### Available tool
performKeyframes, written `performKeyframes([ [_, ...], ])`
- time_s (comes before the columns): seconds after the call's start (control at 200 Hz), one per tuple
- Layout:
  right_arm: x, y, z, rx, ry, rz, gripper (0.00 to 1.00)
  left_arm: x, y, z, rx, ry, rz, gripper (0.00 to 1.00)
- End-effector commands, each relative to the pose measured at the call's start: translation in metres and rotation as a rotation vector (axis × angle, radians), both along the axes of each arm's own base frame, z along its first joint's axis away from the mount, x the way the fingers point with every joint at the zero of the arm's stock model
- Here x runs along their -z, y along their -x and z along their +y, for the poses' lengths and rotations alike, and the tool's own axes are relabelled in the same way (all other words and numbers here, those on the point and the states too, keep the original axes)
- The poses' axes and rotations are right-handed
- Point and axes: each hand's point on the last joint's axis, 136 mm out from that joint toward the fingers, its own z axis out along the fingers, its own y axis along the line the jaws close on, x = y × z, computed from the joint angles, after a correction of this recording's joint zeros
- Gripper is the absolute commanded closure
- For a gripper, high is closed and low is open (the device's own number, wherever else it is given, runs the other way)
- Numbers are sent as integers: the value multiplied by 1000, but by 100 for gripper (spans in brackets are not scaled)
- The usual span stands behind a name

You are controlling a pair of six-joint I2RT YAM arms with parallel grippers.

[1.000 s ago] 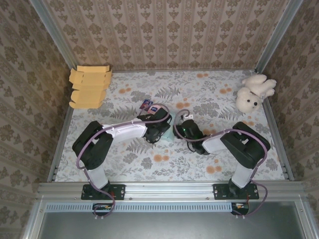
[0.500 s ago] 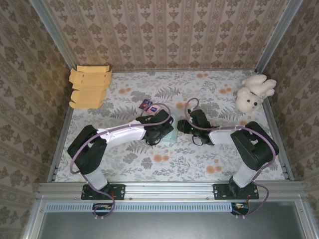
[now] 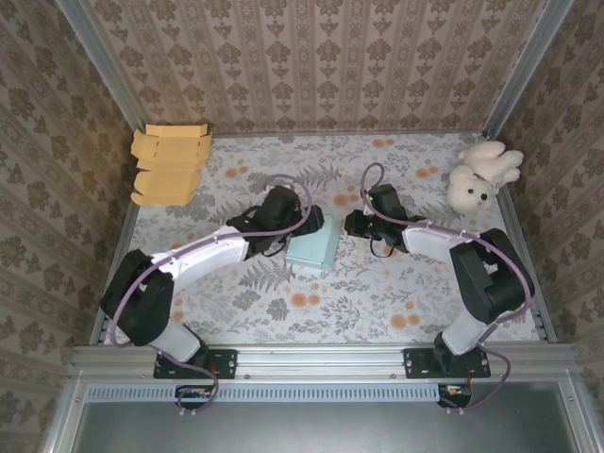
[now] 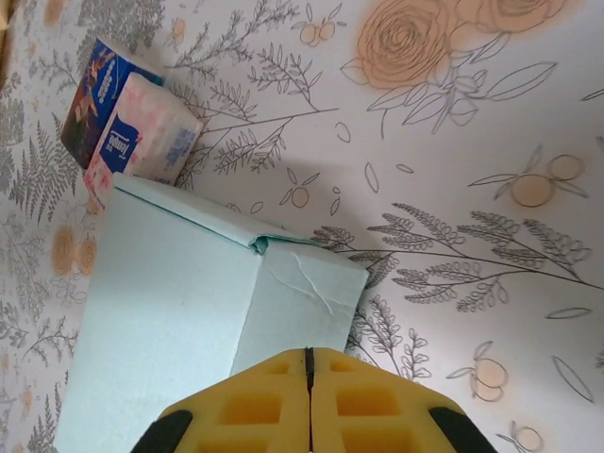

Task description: Fold the paper box

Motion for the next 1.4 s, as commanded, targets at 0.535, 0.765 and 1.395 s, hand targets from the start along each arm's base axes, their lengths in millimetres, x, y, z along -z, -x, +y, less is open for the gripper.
performKeyframes([
  [0.535,40,-9,4,-55,-21,152,92,44,-20,-21,146,-54,-52,13],
  [0.765,49,-11,7,-65,-28,168,92,47,-13,-31,185,-40,-40,13],
  [1.395,63,-10,22,-133,-99,184,92,34,62,-146,531,58,-73,15],
])
